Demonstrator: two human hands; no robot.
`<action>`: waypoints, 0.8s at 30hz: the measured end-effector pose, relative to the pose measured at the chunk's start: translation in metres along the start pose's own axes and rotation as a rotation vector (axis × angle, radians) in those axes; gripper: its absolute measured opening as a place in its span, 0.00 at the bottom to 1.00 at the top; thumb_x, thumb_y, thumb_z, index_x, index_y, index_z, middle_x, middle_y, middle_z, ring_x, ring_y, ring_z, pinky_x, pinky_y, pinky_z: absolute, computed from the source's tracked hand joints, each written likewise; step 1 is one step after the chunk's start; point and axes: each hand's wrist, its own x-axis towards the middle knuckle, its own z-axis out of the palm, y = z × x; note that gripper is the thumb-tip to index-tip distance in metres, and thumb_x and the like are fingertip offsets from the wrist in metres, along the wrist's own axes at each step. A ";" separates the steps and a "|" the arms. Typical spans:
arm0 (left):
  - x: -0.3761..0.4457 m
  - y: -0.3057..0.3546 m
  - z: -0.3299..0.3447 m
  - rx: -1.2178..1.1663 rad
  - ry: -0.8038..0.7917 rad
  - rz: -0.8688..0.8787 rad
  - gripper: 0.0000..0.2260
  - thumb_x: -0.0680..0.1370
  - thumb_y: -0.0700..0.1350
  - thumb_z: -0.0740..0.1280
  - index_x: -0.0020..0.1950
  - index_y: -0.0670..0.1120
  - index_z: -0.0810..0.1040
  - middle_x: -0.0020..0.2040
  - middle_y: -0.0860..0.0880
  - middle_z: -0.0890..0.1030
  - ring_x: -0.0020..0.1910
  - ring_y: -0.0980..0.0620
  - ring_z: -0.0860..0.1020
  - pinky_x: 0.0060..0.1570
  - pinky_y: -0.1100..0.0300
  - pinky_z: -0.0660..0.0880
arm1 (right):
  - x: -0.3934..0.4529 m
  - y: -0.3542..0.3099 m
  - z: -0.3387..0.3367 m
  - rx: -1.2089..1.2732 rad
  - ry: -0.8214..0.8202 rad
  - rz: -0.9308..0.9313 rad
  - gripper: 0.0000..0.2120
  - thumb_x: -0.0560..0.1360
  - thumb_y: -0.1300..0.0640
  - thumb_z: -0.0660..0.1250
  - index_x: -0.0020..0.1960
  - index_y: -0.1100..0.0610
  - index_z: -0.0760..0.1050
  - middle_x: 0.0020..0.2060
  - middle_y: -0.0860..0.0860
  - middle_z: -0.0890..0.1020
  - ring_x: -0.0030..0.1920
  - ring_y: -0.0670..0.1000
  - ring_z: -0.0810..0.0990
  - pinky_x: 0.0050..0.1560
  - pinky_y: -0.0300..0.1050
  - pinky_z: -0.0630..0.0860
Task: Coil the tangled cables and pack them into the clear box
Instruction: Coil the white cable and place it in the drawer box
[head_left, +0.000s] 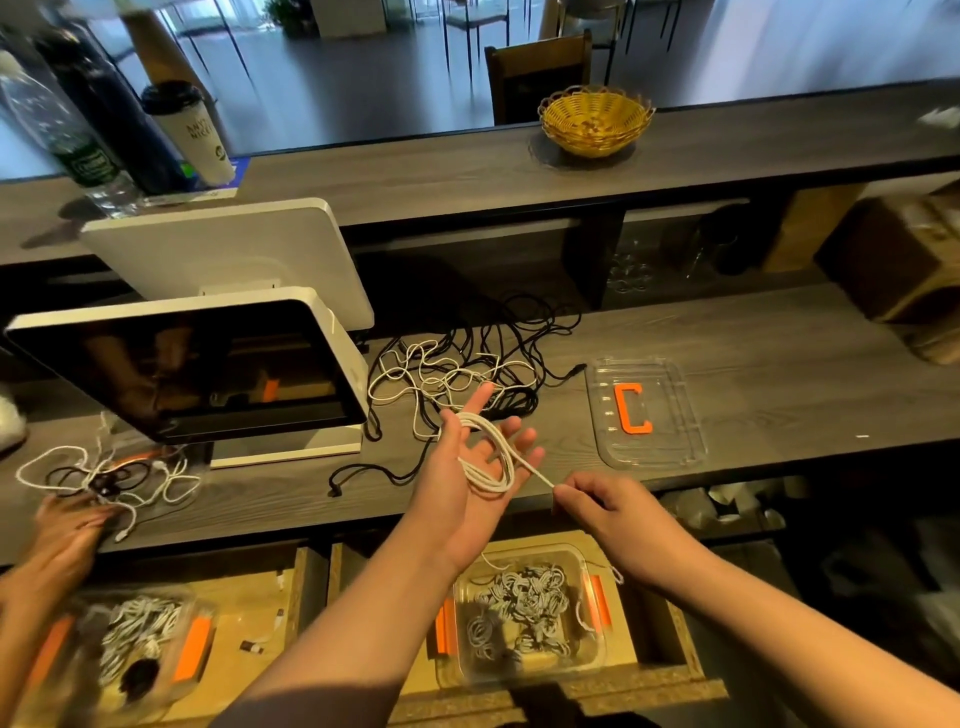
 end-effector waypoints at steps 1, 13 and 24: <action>0.002 -0.001 0.000 0.007 0.017 0.003 0.22 0.84 0.59 0.52 0.68 0.52 0.78 0.44 0.44 0.81 0.45 0.48 0.81 0.56 0.48 0.78 | 0.000 0.000 0.003 0.006 -0.020 0.009 0.14 0.81 0.49 0.61 0.42 0.54 0.79 0.32 0.51 0.78 0.33 0.50 0.75 0.43 0.56 0.76; 0.013 -0.002 -0.001 0.299 0.132 0.150 0.22 0.84 0.60 0.49 0.67 0.51 0.76 0.34 0.51 0.69 0.30 0.57 0.62 0.31 0.62 0.58 | -0.021 -0.003 0.019 -0.060 -0.170 0.012 0.13 0.81 0.45 0.60 0.43 0.47 0.80 0.38 0.56 0.83 0.40 0.59 0.80 0.42 0.57 0.76; 0.011 -0.025 0.017 0.957 0.003 0.053 0.30 0.79 0.69 0.47 0.58 0.51 0.78 0.35 0.51 0.65 0.30 0.56 0.63 0.30 0.62 0.61 | -0.027 -0.031 0.003 -0.067 -0.068 -0.164 0.11 0.79 0.54 0.63 0.41 0.54 0.79 0.31 0.49 0.78 0.32 0.48 0.75 0.36 0.49 0.72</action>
